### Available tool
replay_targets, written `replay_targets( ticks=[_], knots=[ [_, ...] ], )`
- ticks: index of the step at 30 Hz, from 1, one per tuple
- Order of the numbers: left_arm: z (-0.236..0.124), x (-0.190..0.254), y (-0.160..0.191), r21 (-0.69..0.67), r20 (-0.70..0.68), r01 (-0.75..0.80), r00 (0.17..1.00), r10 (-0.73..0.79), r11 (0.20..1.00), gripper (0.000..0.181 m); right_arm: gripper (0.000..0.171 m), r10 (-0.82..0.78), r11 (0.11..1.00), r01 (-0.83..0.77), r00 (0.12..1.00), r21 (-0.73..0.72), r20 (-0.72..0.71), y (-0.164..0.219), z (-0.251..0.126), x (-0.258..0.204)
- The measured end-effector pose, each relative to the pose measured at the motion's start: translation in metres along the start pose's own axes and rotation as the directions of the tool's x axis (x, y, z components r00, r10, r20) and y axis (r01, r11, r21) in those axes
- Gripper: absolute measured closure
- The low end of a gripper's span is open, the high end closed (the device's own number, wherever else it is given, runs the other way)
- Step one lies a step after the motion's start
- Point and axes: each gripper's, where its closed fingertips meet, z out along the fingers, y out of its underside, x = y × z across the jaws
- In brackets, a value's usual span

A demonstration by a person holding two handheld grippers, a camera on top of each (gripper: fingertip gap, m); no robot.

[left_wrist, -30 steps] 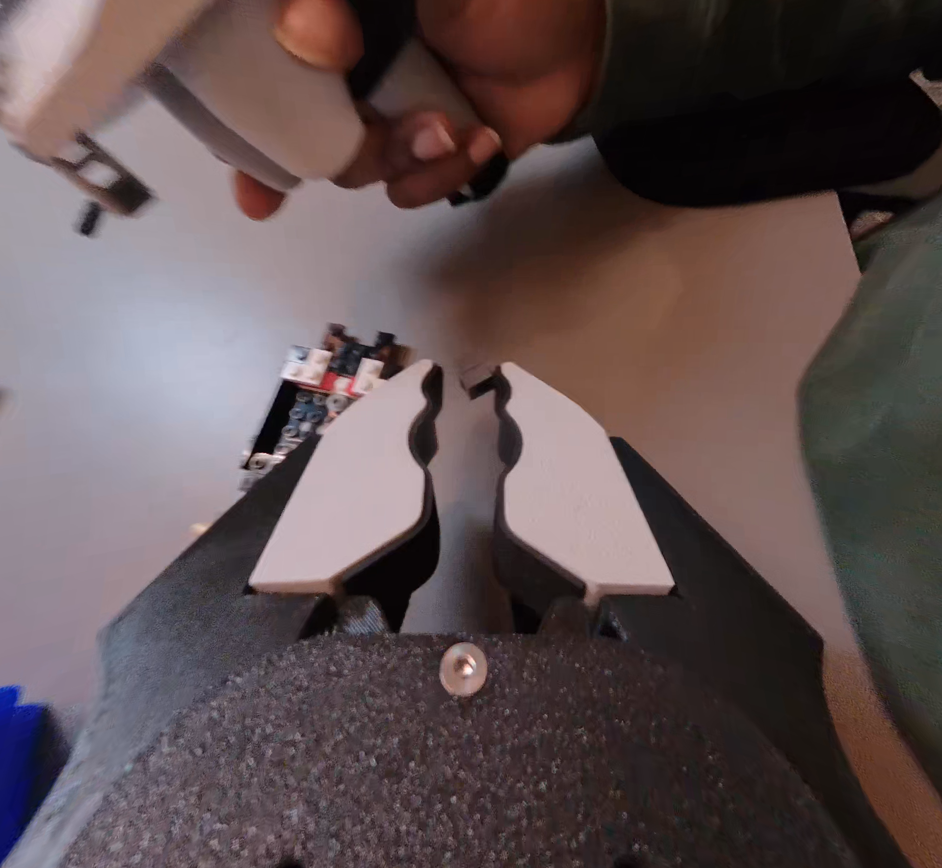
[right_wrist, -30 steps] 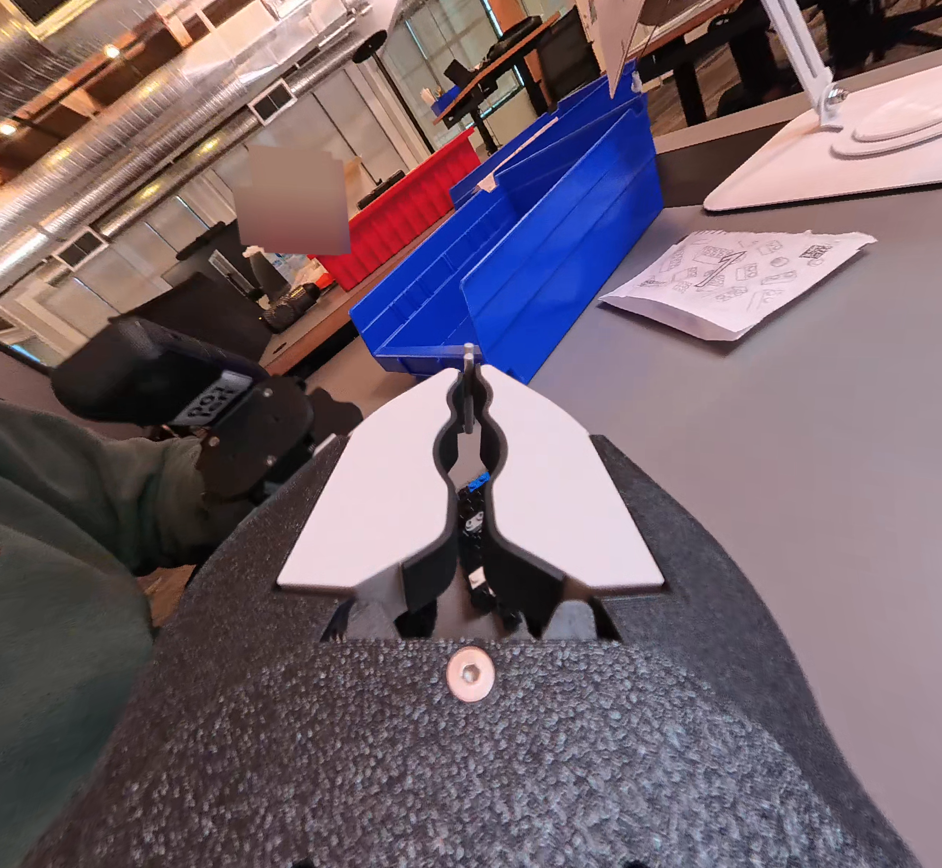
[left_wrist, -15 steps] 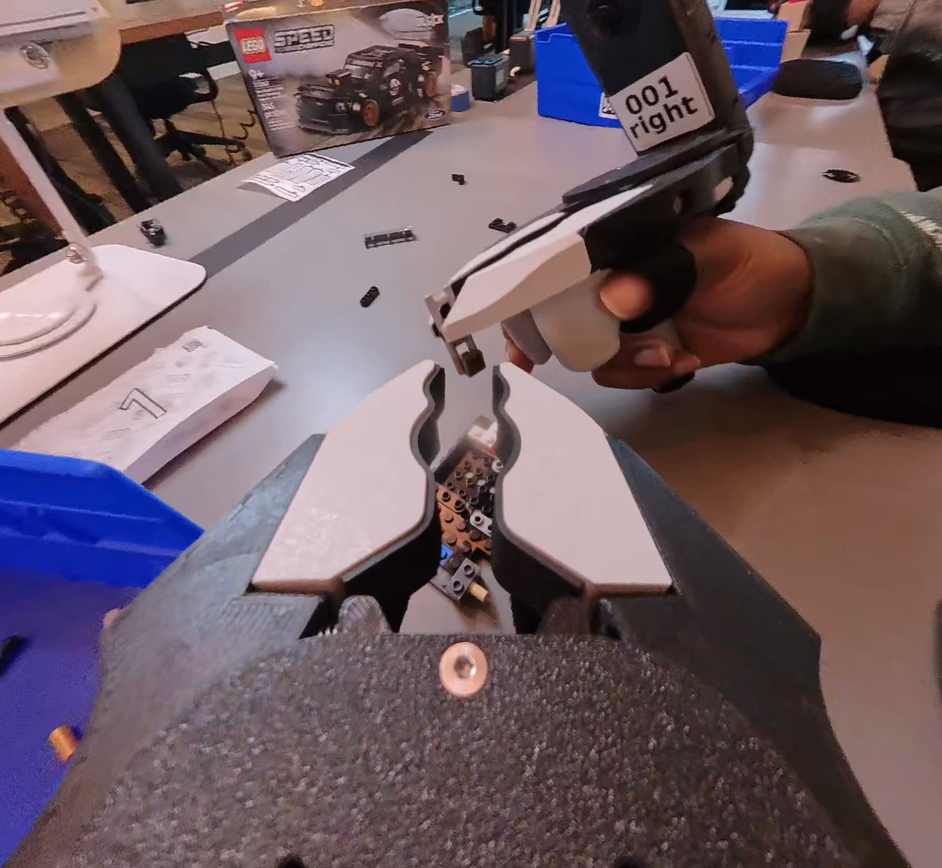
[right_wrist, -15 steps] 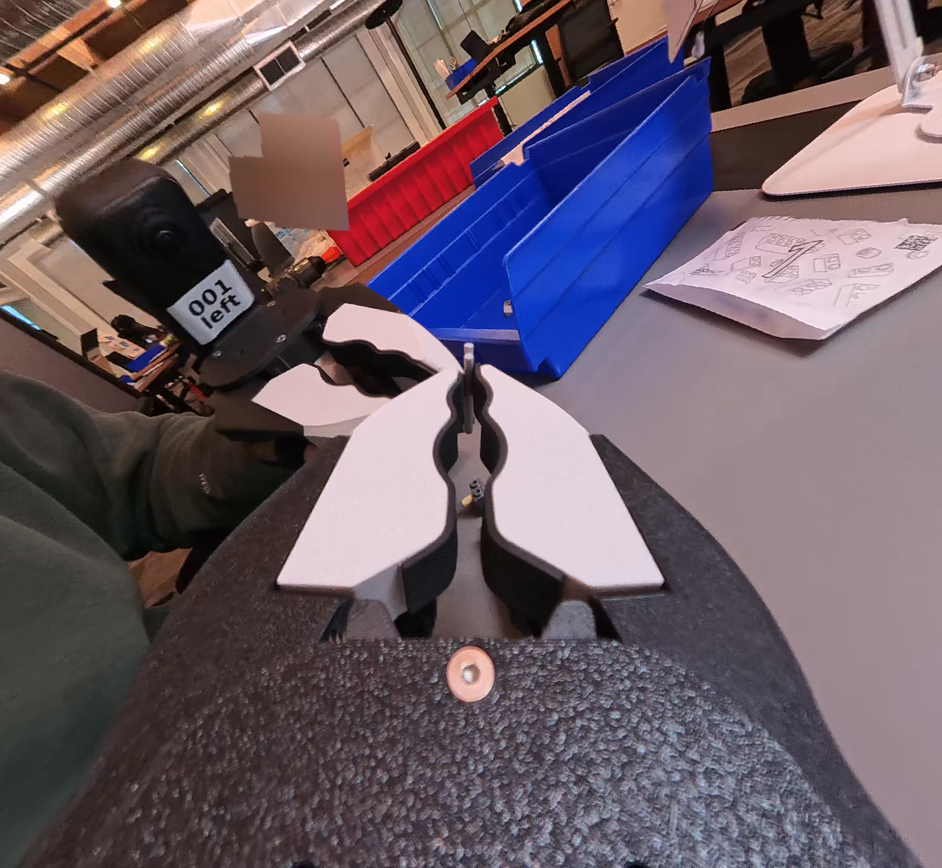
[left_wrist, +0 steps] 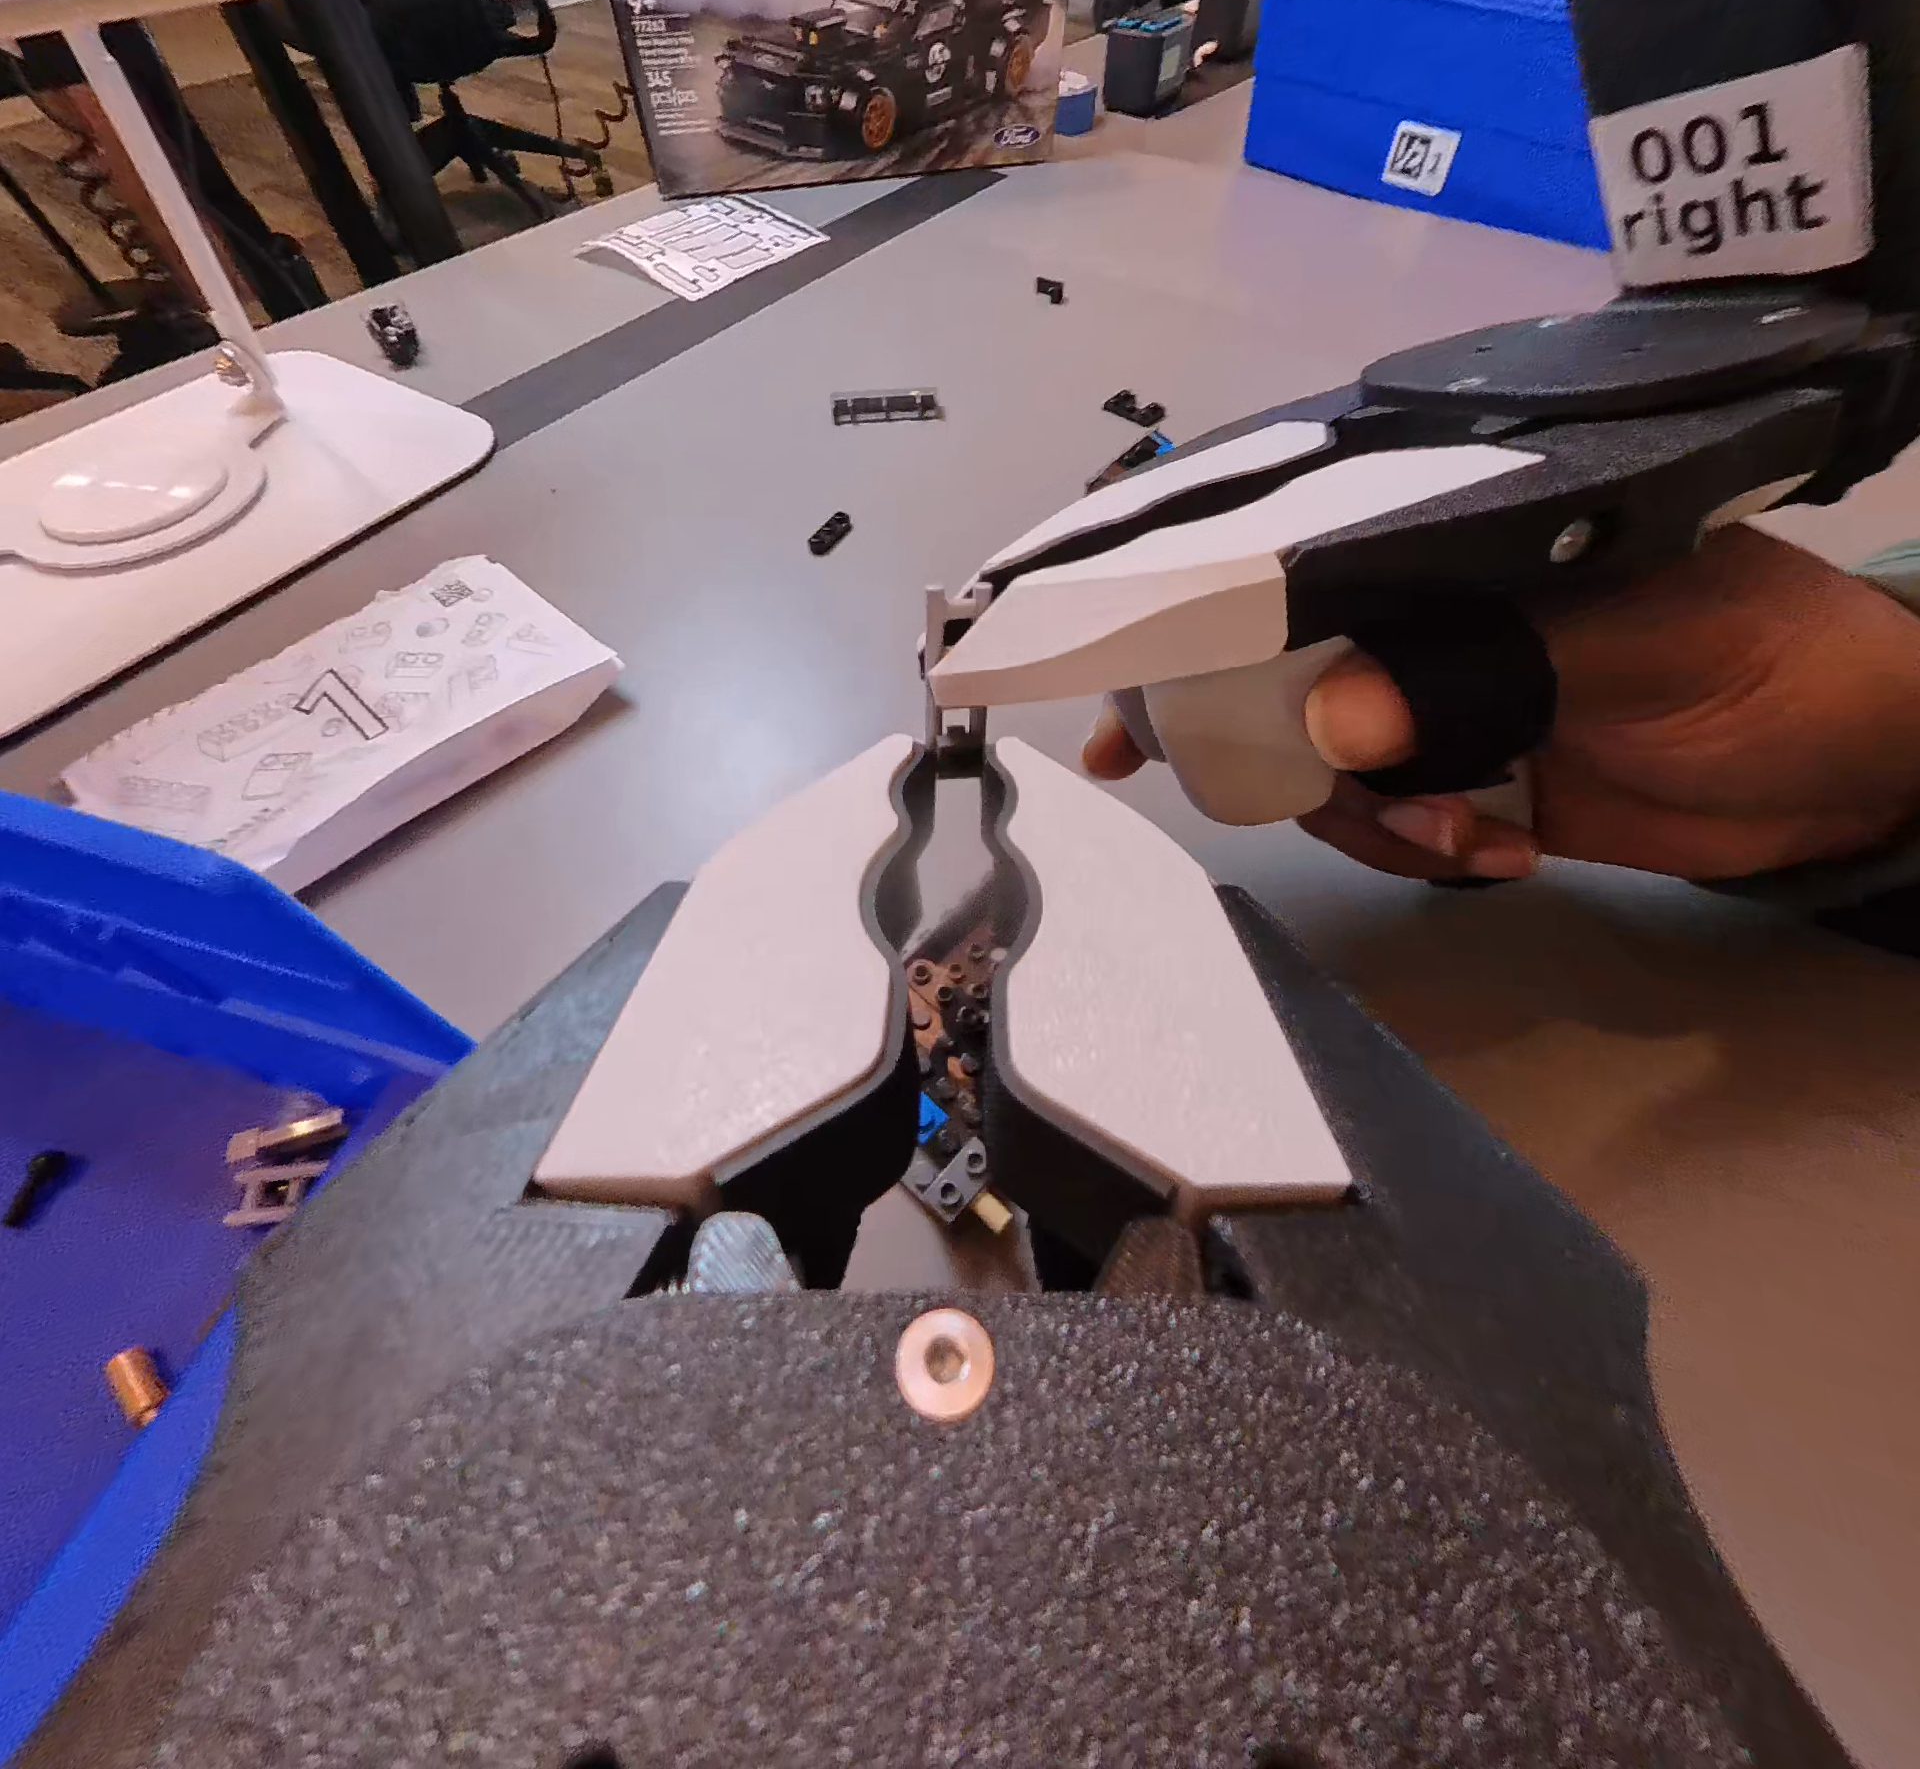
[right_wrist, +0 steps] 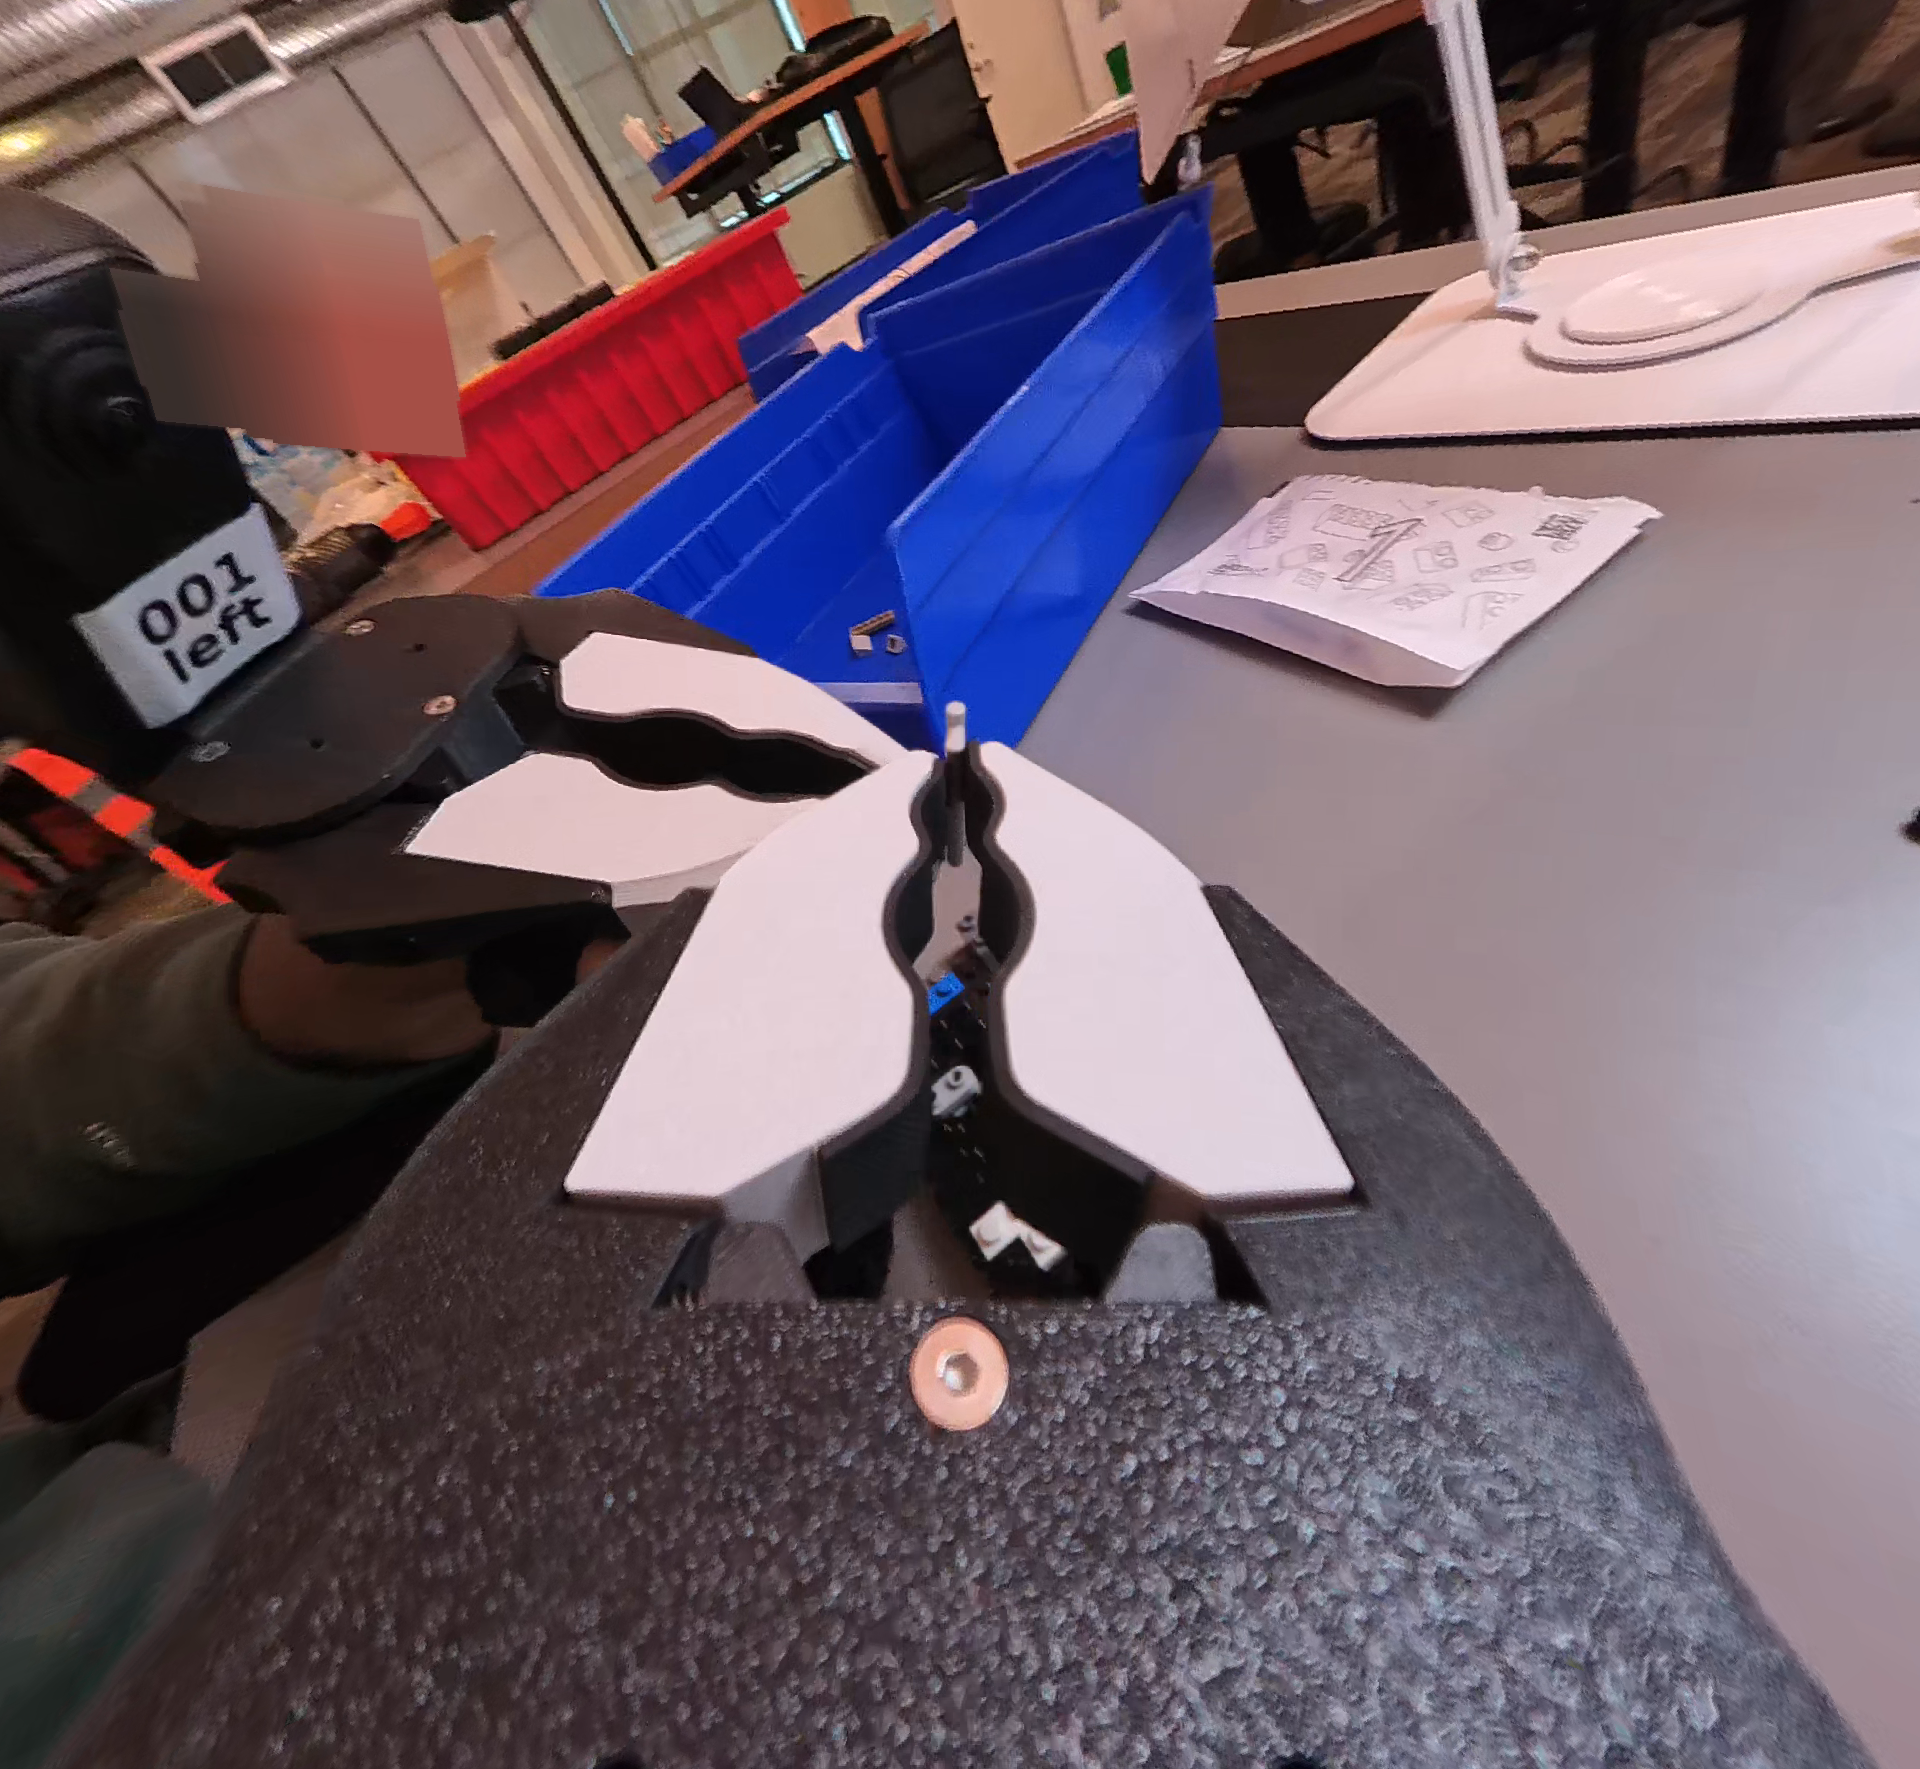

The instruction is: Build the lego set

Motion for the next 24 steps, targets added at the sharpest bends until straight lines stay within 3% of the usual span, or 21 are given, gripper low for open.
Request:
replay_targets(
  ticks=[7, 11, 13, 14, 17, 19, 24],
  knots=[
    [0.006, -0.003, 0.002, -0.028, 0.068, -0.145, 0.987, 0.147, 0.989, 0.173, 0.168, -0.018, 1.0, 0.018, 0.999, -0.015, -0.03, 0.002, 0.001, 0.005],
    [0.002, -0.001, 0.001, -0.046, 0.087, -0.315, 0.944, 0.318, 0.948, 0.173, 0.168, 0.01, 1.0, -0.009, 1.0, -0.023, 0.028, 0.001, -0.001, 0.002],
    [-0.003, 0.006, -0.006, -0.004, 0.078, -0.401, 0.913, 0.4, 0.916, 0.173, 0.168, 0.052, 0.997, -0.053, 0.998, -0.048, -0.017, 0.003, -0.002, 0.015],
    [-0.009, 0.022, -0.018, 0.088, 0.035, -0.402, 0.915, 0.401, 0.911, 0.173, 0.168, 0.032, 0.998, -0.034, 0.998, -0.049, -0.056, 0.005, -0.003, 0.029],
    [-0.018, 0.039, -0.036, 0.138, 0.069, -0.492, 0.87, 0.488, 0.859, 0.173, 0.168, 0.153, 0.988, -0.153, 0.988, -0.013, 0.005, -0.004, -0.01, 0.041],
    [-0.016, 0.015, -0.025, 0.085, 0.084, -0.437, 0.899, 0.431, 0.895, 0.173, 0.168, 0.087, 0.996, -0.087, 0.996, 0.009, 0.008, -0.012, -0.013, 0.036],
    [-0.041, -0.077, -0.015, -0.054, 0.316, -0.275, 0.907, 0.278, 0.96, 0.173, 0.168, 0.075, 0.997, -0.075, 0.997, 0.029, 0.001, -0.018, -0.019, 0.042]
  ],
)
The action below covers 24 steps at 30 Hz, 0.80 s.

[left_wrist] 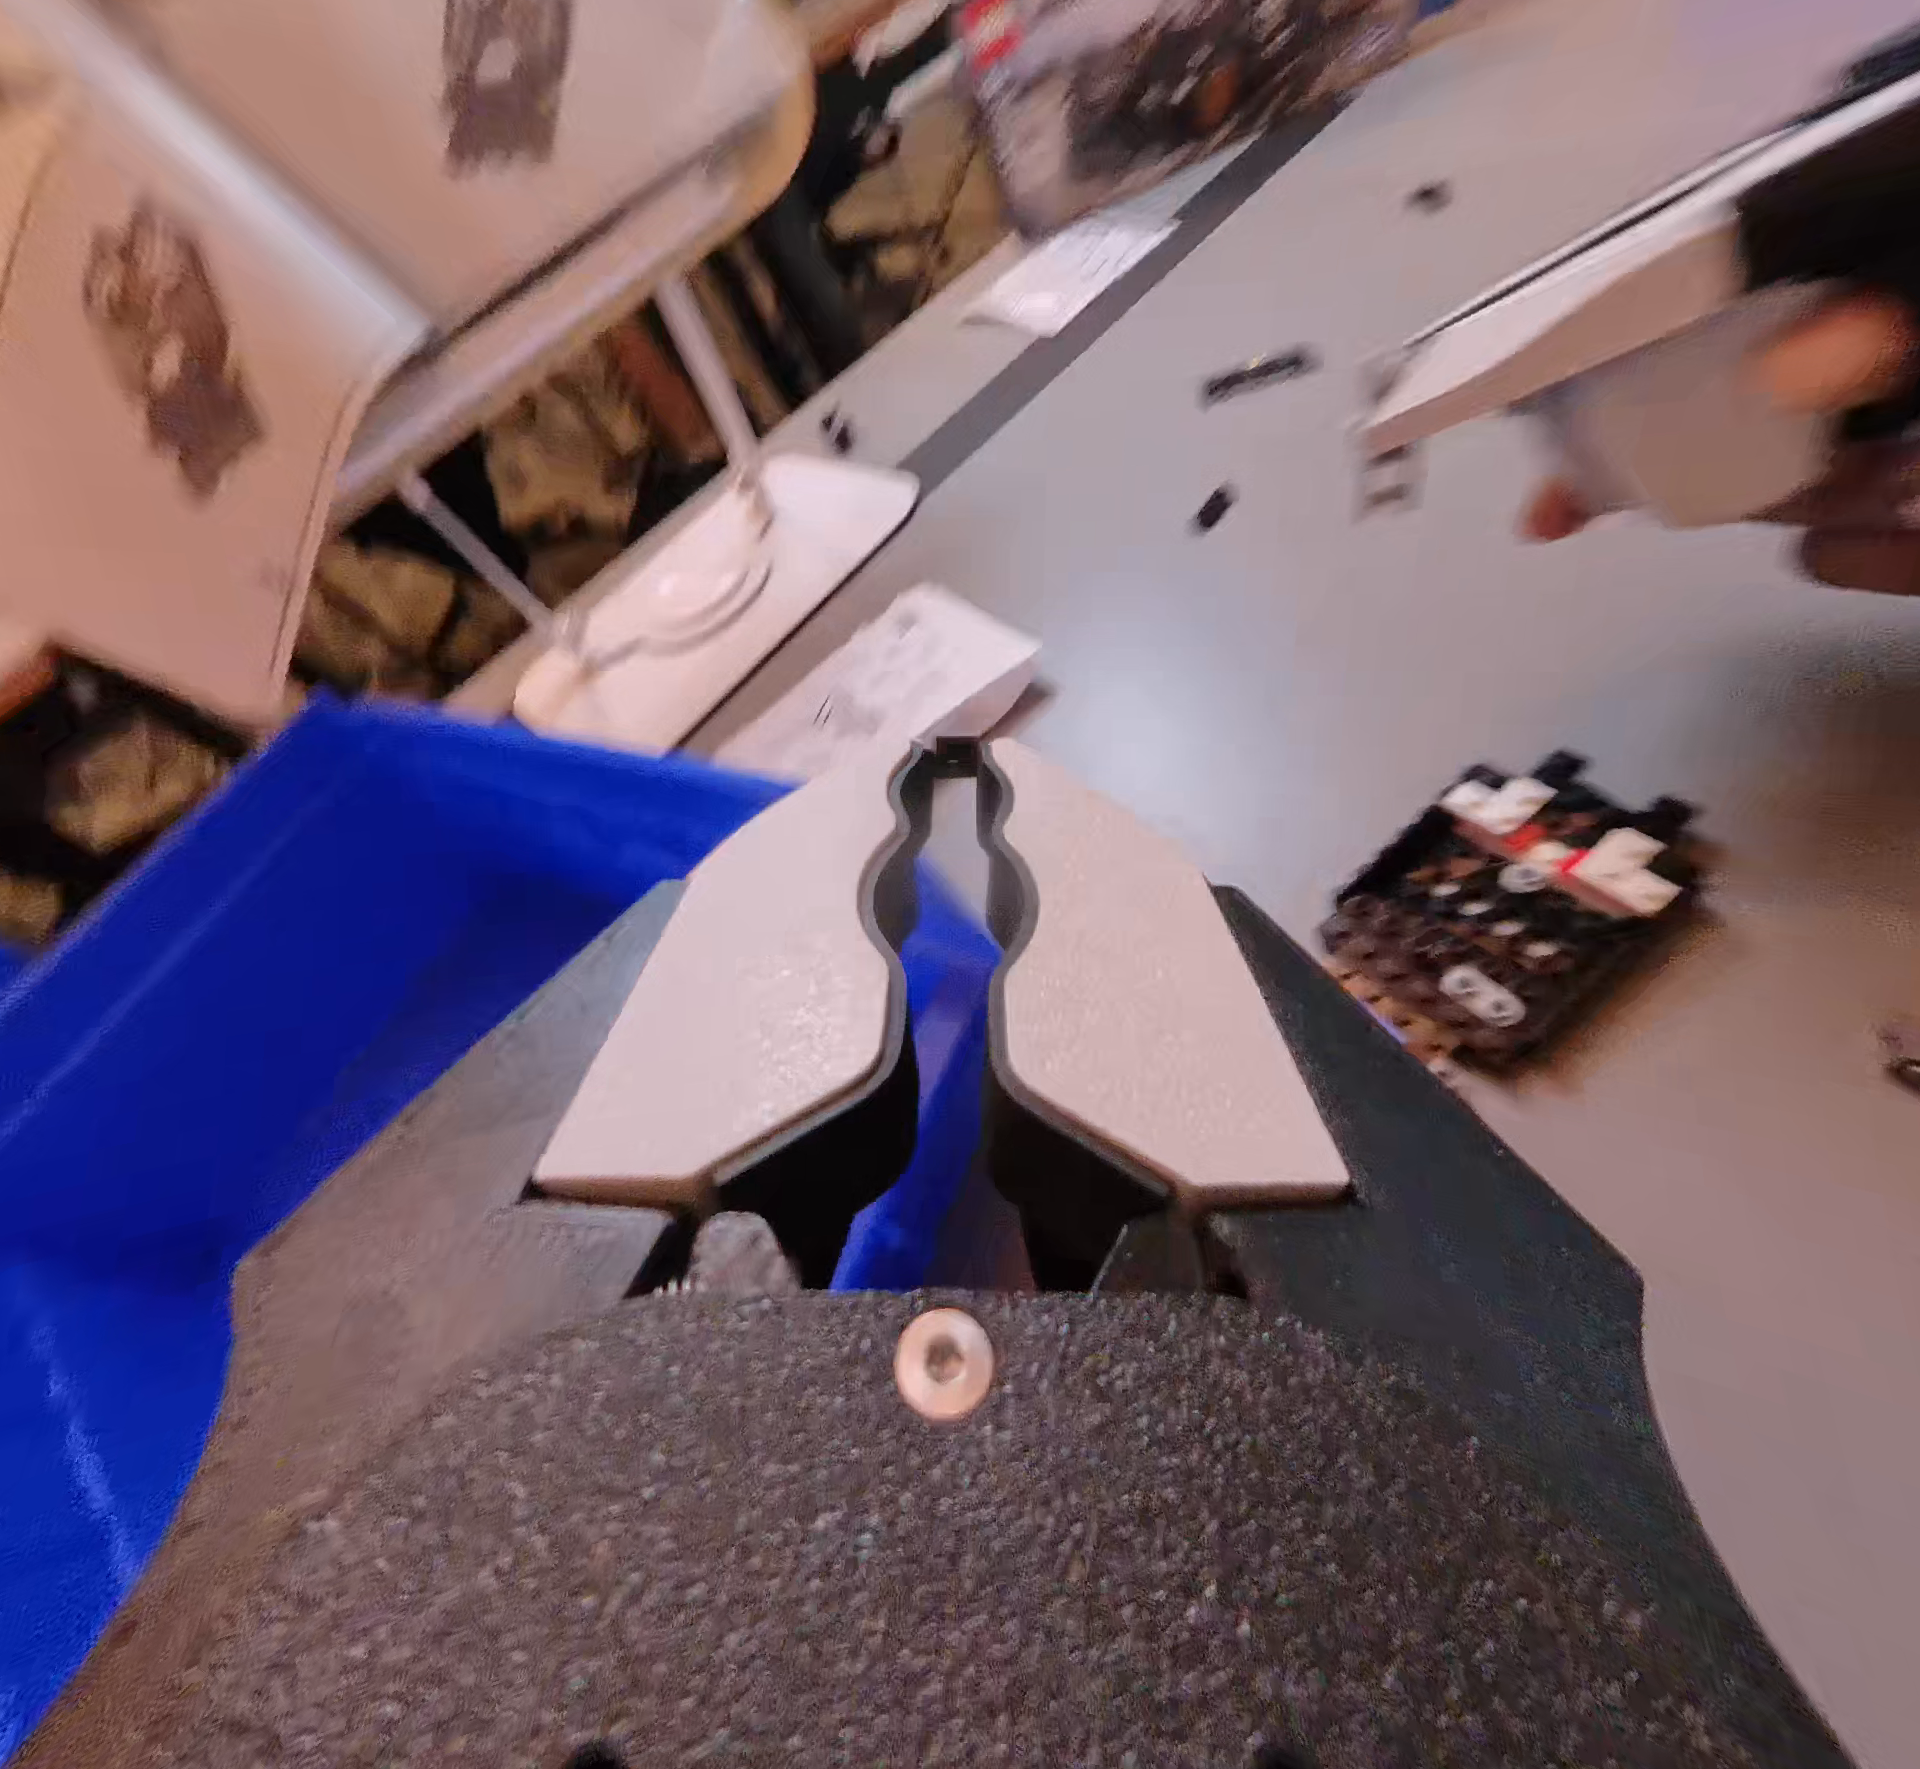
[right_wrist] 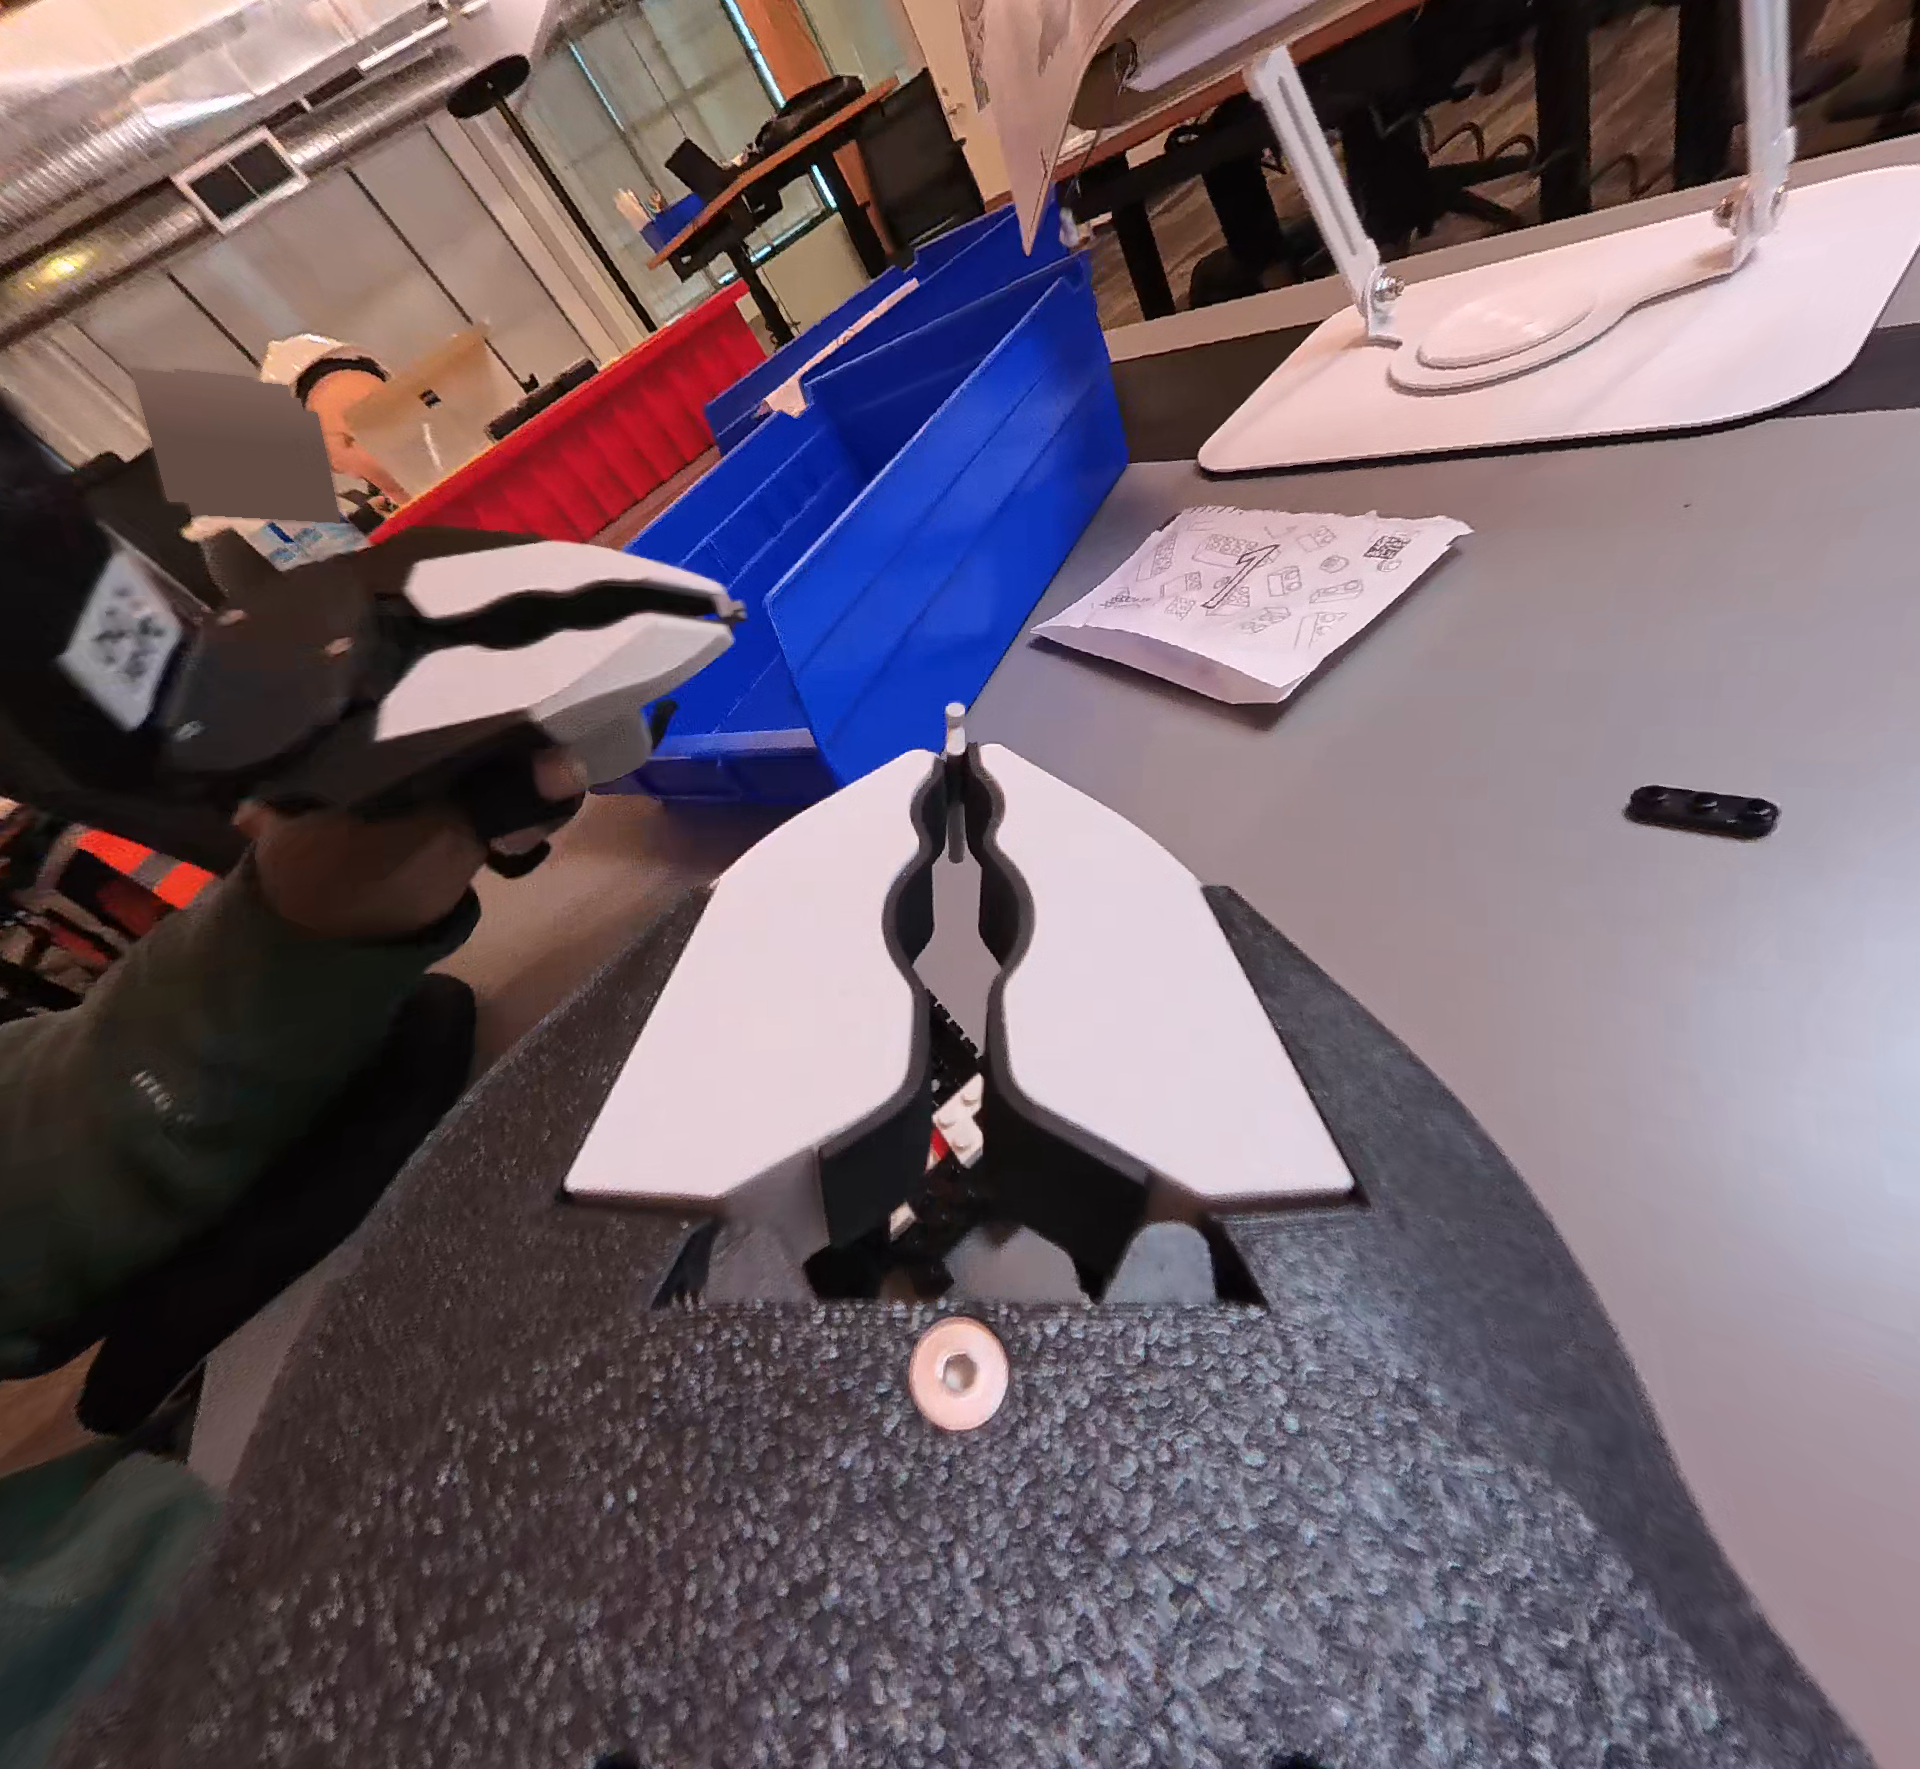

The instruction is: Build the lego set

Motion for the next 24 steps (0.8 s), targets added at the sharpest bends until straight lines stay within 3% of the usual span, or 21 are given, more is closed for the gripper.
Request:
replay_targets(
  ticks=[5, 11, 15, 19, 24],
  knots=[
    [0.01, -0.023, 0.045, -0.197, 0.038, 0.182, 0.983, -0.178, 0.963, 0.16, 0.168, 0.001, 1.0, -0.001, 1.0, -0.002, 0.032, 0.002, 0.002, -0.004],
    [0.01, -0.024, 0.047, -0.198, 0.046, 0.146, 0.989, -0.14, 0.969, 0.153, 0.168, -0.028, 0.999, 0.029, 0.998, -0.013, 0.054, 0.004, 0.003, -0.01],
    [-0.002, -0.034, 0.018, -0.04, 0.068, 0.103, 0.993, -0.1, 0.994, 0.156, 0.168, -0.028, 1.0, 0.027, 0.994, 0.011, 0.101, 0.0, 0.001, -0.017],
    [-0.022, 0.016, -0.037, 0.249, -0.165, 0.077, 0.986, -0.036, 0.965, 0.163, 0.168, 0.026, 0.999, -0.034, 0.975, 0.03, 0.223, -0.002, 0.0, -0.036],
    [-0.016, 0.075, -0.042, 0.258, -0.252, -0.041, 0.962, 0.108, 0.965, 0.159, 0.168, 0.263, 0.961, -0.277, 0.885, -0.019, 0.383, 0.002, 0.003, -0.058]
  ],
)
